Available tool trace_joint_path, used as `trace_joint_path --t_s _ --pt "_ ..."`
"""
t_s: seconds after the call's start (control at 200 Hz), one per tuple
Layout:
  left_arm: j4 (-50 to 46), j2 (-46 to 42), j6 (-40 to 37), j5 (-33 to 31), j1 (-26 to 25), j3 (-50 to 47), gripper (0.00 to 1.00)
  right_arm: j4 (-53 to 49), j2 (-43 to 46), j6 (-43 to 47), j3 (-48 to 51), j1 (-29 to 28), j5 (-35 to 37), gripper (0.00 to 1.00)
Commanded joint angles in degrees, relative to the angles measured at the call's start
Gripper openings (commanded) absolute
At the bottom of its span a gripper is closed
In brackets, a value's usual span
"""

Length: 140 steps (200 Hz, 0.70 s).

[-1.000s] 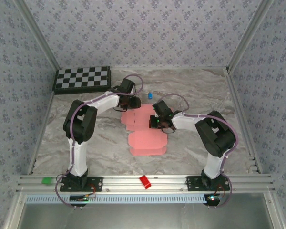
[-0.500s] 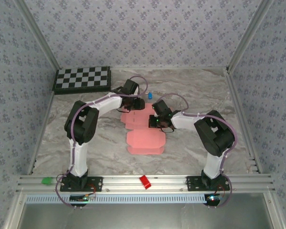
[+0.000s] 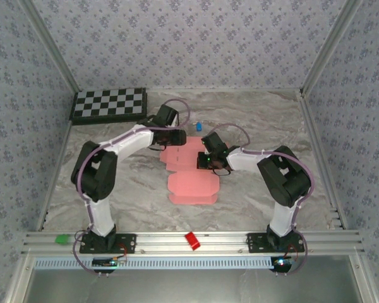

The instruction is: Fold the paper box

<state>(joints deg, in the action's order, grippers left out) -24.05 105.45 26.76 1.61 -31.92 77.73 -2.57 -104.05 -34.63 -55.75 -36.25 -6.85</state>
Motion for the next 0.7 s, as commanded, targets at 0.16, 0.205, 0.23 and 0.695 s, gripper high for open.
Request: trace_joint_path --t_s 0.16,0.205,0.23,0.695 --pt "-4.1 -9.7 5.1 -3.2 -0.3 -10.5 0.6 -4.1 -2.0 -1.0 1.9 -0.7 2.0 0.06" --pt "-4.1 -10.0 6.1 -2.2 -0.4 -12.0 0.6 -4.0 -2.1 -1.0 1.9 -0.6 2.0 0.06" --pt "-3.9 -10.2 6.6 -1.7 -0.5 -12.7 0.6 -3.9 -2.1 -1.0 2.0 -0.7 2.0 0.06" --pt "-2.6 -6.8 11.4 2.1 -3.0 -16.9 0.6 -3.7 -2.8 -1.0 2.1 -0.8 1.9 0.06"
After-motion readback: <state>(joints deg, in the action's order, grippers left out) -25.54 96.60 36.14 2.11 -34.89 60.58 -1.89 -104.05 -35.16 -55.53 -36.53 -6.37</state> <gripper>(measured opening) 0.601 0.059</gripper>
